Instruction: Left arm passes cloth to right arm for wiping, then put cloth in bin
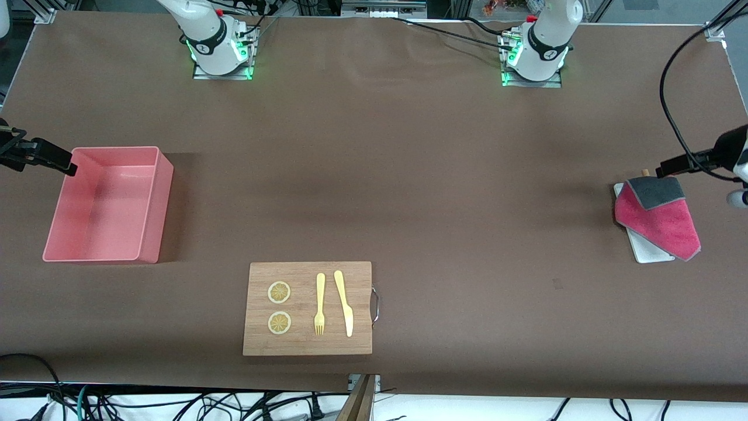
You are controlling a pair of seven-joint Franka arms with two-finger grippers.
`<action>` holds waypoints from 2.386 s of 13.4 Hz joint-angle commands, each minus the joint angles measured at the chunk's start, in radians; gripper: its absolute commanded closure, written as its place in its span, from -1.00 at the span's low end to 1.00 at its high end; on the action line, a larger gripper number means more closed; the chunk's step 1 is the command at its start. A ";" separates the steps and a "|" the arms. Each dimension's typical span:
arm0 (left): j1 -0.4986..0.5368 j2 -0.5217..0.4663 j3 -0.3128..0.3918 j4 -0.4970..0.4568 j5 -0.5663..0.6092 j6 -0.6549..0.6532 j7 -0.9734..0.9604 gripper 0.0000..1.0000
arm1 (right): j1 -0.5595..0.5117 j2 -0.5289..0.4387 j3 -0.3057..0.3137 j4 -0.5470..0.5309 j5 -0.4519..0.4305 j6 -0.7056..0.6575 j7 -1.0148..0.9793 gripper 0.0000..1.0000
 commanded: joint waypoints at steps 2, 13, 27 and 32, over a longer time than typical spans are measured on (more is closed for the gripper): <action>0.077 0.093 -0.003 0.020 0.001 0.049 0.004 -1.00 | -0.001 -0.004 0.000 0.014 0.013 -0.018 0.000 -1.00; 0.252 0.307 -0.005 0.023 0.091 0.213 0.087 -1.00 | 0.002 -0.001 0.001 0.014 0.016 -0.016 0.000 -1.00; 0.253 0.351 -0.005 0.023 0.093 0.220 0.105 -0.27 | 0.001 0.000 0.001 0.014 0.016 -0.016 0.000 -1.00; 0.258 0.351 -0.005 0.023 0.093 0.221 0.122 0.18 | 0.004 0.000 0.001 0.014 0.016 -0.016 0.000 -1.00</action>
